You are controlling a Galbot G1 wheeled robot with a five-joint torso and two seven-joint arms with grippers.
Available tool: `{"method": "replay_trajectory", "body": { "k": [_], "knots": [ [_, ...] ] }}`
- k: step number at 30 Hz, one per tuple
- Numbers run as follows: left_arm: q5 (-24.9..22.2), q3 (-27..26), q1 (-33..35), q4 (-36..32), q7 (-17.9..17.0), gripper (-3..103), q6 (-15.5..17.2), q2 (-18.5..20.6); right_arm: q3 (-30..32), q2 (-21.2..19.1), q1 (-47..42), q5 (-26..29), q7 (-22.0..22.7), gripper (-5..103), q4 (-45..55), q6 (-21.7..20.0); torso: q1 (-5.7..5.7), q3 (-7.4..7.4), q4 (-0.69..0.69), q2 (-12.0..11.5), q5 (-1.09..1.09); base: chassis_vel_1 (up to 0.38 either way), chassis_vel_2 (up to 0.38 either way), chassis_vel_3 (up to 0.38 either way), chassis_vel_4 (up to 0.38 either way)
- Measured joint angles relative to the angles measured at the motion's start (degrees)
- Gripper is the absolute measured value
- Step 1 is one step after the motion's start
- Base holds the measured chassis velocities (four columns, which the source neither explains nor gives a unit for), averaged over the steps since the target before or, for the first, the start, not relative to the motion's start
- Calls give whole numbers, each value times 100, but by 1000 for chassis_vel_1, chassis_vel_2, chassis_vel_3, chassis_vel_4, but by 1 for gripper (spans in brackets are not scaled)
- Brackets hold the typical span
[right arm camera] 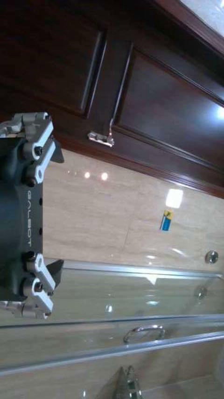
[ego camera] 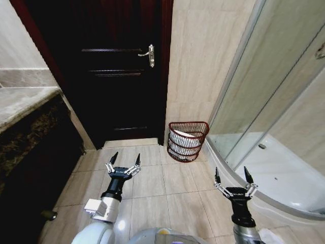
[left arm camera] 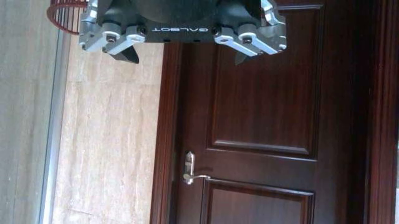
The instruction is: Discard the used towel into the hamper.
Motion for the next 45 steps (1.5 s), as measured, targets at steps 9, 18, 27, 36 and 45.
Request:
{"method": "replay_trajectory", "body": {
  "k": [9,18,27,36,45],
  "knots": [
    [0,0,0,0,0,100,0,0,-2,0,-15,6,-2,100,-21,0,-59,-117,0,-175,0,0,0,0,0],
    [0,0,0,0,0,100,0,0,22,0,-33,38,-2,100,-16,0,-60,-130,0,-189,0,0,0,0,0],
    [0,0,0,0,0,100,0,0,38,0,-48,62,0,100,-13,-2,-51,-114,0,-164,0,-24,-30,-31,-30],
    [0,0,0,0,0,100,0,0,44,0,-49,75,10,100,-12,-3,-60,-133,0,-193,-1,-79,-82,-86,-84],
    [0,0,0,0,0,100,0,0,24,0,-45,134,153,100,-21,-3,-86,-181,1,-266,0,-112,-121,-117,-119]
  ]
}}
